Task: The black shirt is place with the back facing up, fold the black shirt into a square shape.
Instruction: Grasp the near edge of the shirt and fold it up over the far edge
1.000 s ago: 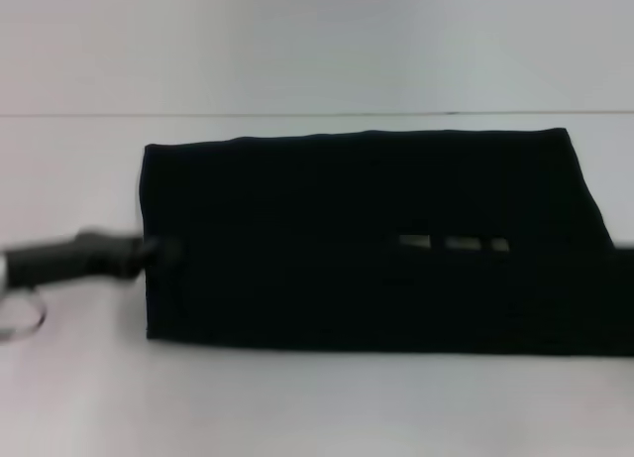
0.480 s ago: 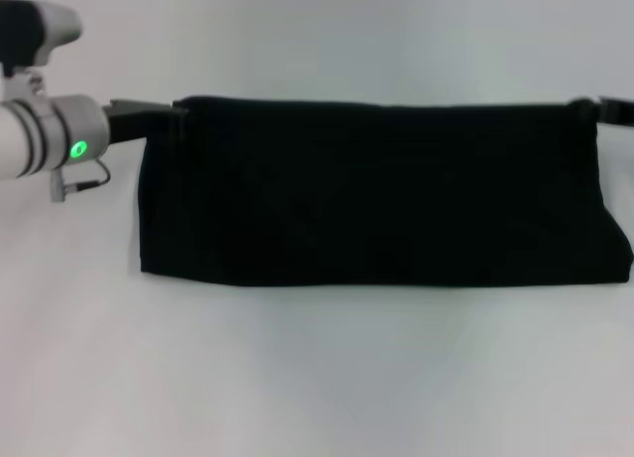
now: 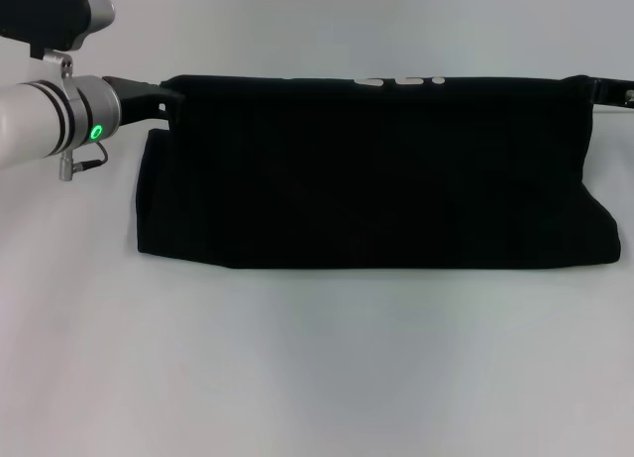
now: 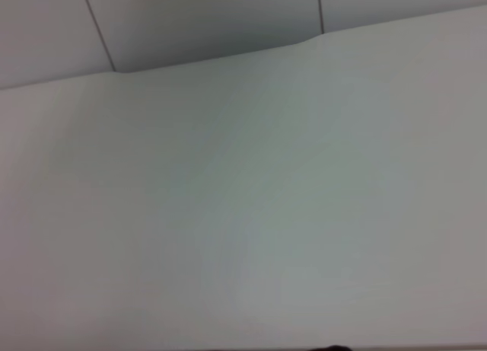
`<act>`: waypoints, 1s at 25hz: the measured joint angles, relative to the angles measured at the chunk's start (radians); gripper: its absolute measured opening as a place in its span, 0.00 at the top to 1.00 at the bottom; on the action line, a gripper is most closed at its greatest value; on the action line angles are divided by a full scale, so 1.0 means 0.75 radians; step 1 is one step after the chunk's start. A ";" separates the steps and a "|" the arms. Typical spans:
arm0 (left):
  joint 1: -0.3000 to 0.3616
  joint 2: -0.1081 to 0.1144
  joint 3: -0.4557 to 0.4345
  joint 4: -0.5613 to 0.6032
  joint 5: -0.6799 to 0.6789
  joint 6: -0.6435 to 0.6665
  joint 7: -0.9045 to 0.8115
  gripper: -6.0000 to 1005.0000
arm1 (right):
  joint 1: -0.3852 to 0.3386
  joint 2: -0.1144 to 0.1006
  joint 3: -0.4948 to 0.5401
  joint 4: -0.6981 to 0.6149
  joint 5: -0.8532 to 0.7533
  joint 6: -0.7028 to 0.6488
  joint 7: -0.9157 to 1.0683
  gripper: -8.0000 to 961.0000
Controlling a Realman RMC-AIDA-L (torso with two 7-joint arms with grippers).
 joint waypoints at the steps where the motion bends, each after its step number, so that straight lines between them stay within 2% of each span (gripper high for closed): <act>1: -0.001 0.001 0.003 -0.001 -0.007 -0.004 0.000 0.97 | 0.000 0.000 0.001 0.000 0.000 0.005 -0.001 0.94; 7: -0.003 -0.003 0.008 -0.003 -0.019 -0.020 0.002 0.97 | 0.016 0.008 -0.006 0.001 0.001 0.021 -0.015 0.94; 11: -0.007 -0.011 0.011 -0.017 -0.020 -0.031 0.013 0.97 | 0.023 0.041 -0.006 0.001 0.001 0.064 -0.043 0.94; 16: -0.009 -0.041 0.043 -0.024 -0.022 -0.082 0.038 0.97 | 0.020 0.069 -0.007 0.001 0.000 0.095 -0.055 0.94; 23: -0.010 -0.065 0.096 -0.012 -0.038 -0.127 0.030 0.97 | 0.005 0.079 -0.007 0.001 0.000 0.086 -0.055 0.89; 25: -0.011 -0.066 0.096 -0.009 -0.045 -0.126 0.028 0.91 | -0.001 0.084 -0.008 -0.007 0.000 0.091 -0.054 0.87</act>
